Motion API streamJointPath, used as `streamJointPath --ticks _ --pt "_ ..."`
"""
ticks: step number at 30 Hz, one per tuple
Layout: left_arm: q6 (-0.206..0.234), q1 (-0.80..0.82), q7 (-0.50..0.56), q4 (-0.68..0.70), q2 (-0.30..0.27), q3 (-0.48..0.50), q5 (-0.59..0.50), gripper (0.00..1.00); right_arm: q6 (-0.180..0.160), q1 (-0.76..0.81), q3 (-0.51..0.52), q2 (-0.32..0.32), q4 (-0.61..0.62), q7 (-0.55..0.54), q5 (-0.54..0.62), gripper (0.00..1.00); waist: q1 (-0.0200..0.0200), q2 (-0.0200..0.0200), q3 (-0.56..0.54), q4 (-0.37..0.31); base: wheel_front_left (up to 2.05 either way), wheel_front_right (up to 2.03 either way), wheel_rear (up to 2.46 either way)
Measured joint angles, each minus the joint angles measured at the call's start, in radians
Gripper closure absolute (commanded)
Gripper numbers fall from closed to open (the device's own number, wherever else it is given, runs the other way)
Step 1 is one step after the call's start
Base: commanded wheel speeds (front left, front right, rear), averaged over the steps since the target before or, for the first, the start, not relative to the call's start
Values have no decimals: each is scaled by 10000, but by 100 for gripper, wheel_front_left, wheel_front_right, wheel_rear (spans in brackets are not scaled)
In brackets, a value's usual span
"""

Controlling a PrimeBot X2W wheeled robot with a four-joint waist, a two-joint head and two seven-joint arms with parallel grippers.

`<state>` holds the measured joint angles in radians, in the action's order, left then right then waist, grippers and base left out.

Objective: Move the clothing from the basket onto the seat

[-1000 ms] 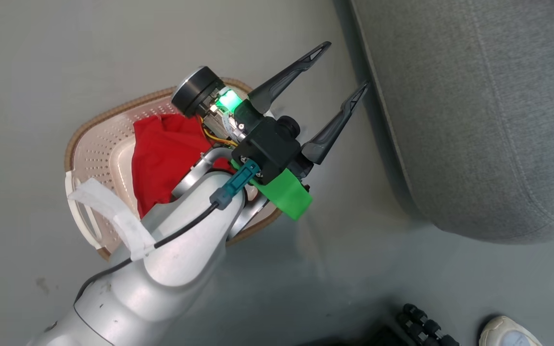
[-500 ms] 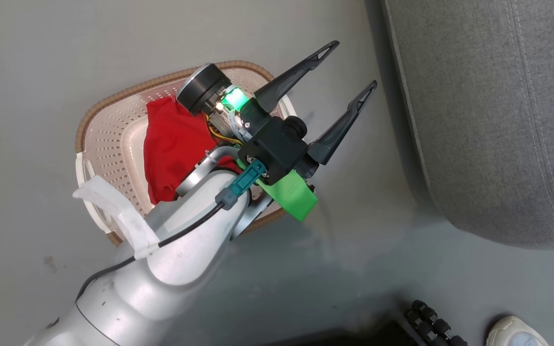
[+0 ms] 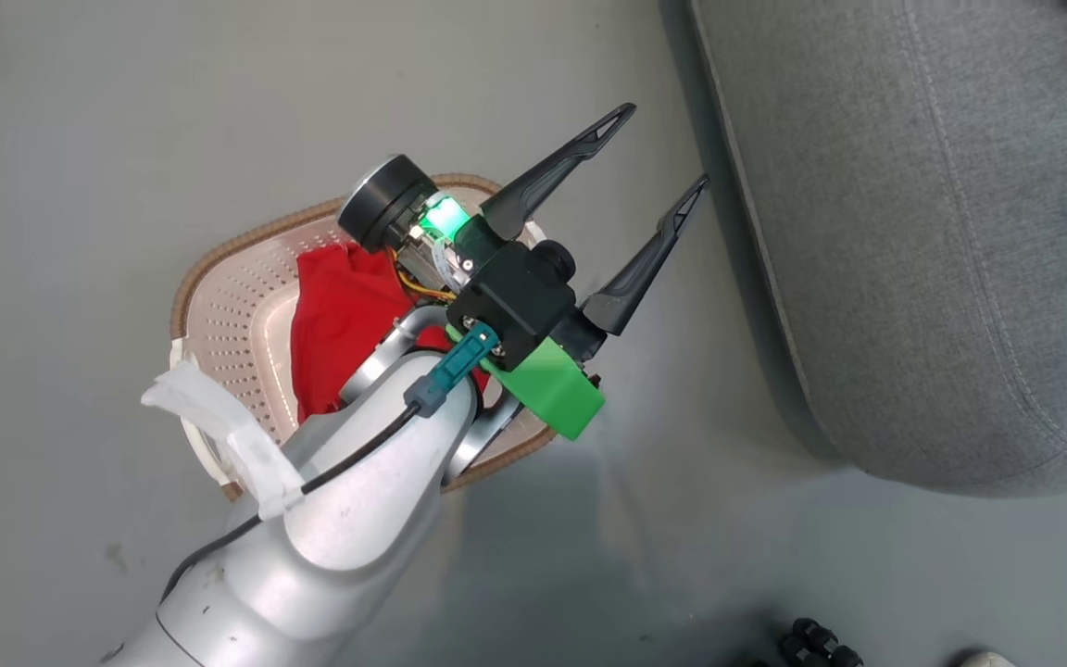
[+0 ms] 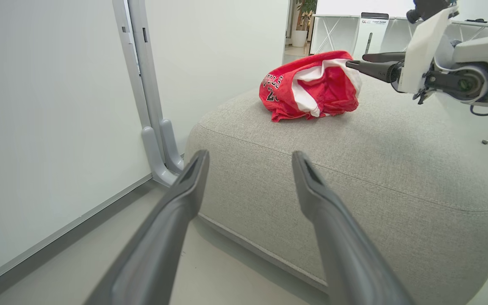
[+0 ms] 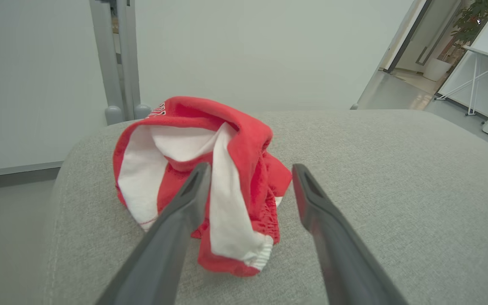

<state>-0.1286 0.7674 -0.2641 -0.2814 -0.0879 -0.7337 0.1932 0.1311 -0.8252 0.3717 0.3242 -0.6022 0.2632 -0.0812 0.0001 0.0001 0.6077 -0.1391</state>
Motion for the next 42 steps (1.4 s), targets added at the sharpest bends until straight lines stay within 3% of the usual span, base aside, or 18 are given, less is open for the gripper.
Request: streamJointPath --ticks 10,15,28,42 --pt "236 -1192 2 151 -4 911 203 0 0 2571 -986 -690 2840 2 -295 0 -1 0 -1376 98 0 0 0" --pt "384 -1913 0 198 -144 1618 320 0 0 3412 -1735 -1110 3687 2 -355 0 0 0 -2042 304 0 0 0" --pt "717 -3730 0 468 -288 3856 416 0 0 4242 -3674 -1839 4004 0 -575 0 -1 -1 -3388 1240 0 0 0" --pt "754 -5229 0 792 -111 5829 159 0 0 5559 -4069 -2439 4554 2 -330 0 -1 -1 -4427 1914 0 0 0"
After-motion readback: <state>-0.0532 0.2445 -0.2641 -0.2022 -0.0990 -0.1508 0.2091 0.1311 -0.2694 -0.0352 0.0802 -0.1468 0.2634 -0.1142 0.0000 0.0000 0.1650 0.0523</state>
